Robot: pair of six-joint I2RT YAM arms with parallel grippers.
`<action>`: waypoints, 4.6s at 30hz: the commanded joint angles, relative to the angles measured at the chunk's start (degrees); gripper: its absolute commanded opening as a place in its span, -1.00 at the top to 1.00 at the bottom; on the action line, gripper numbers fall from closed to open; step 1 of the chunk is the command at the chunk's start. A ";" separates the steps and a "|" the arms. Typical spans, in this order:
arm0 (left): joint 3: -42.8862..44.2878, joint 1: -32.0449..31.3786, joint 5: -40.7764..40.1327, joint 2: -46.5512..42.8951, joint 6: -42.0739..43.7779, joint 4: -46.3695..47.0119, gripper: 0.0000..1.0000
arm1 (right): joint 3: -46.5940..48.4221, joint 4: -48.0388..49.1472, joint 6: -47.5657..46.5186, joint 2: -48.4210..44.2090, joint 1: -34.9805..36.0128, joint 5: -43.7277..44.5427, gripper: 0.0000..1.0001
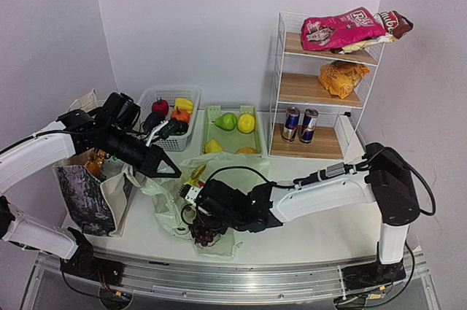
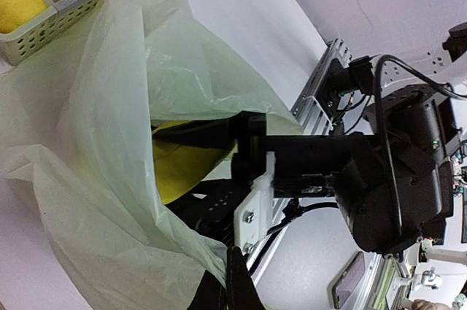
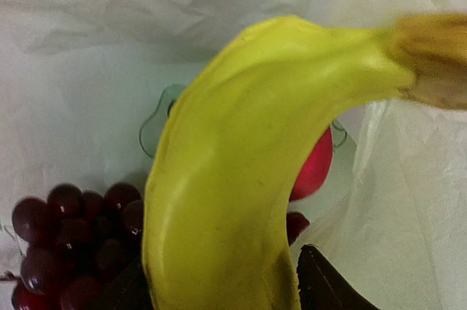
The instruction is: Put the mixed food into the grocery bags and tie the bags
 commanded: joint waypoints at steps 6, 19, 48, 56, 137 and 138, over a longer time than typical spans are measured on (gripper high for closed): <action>1.77 -0.07 -10.36 1.28 -6.00 1.31 1.00 | 10.15 -24.11 4.57 -9.48 2.07 -0.66 -0.76; 3.61 -0.09 -9.46 2.57 -9.37 1.80 1.00 | 13.26 -39.27 32.37 -19.88 3.58 5.31 -0.86; 4.78 -0.08 -9.24 3.29 -7.69 1.96 1.00 | 14.42 -43.67 53.59 -4.11 2.97 -8.62 -0.53; 5.60 -0.09 -12.01 2.70 -5.18 0.12 1.00 | 8.75 -43.55 51.17 -10.12 -1.22 -2.70 1.00; 13.97 -2.98 -7.00 2.98 7.37 -5.66 1.00 | 10.63 -55.16 43.80 -16.79 0.93 -15.25 0.16; 13.91 -2.95 -7.02 2.90 7.32 -5.72 1.00 | 9.99 -55.16 44.32 -16.74 0.71 -15.15 0.13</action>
